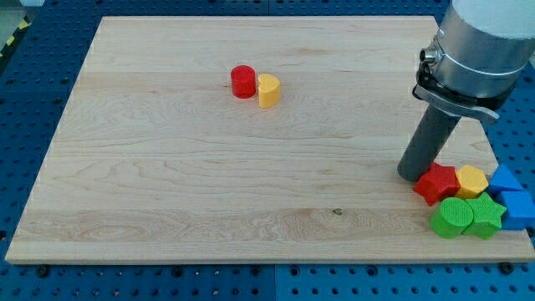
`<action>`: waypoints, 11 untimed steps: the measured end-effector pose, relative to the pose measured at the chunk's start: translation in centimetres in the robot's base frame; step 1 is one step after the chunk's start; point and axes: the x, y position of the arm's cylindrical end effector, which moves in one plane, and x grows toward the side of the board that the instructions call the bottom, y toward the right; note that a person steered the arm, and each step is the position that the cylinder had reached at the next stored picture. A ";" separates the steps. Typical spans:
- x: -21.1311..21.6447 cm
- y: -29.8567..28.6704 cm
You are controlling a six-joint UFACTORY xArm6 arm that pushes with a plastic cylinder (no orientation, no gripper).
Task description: Push the red circle with the heart towards the group of blocks
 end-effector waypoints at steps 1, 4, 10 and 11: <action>-1.1 -1.1; -8.6 -28.1; -7.1 3.1; -7.6 2.4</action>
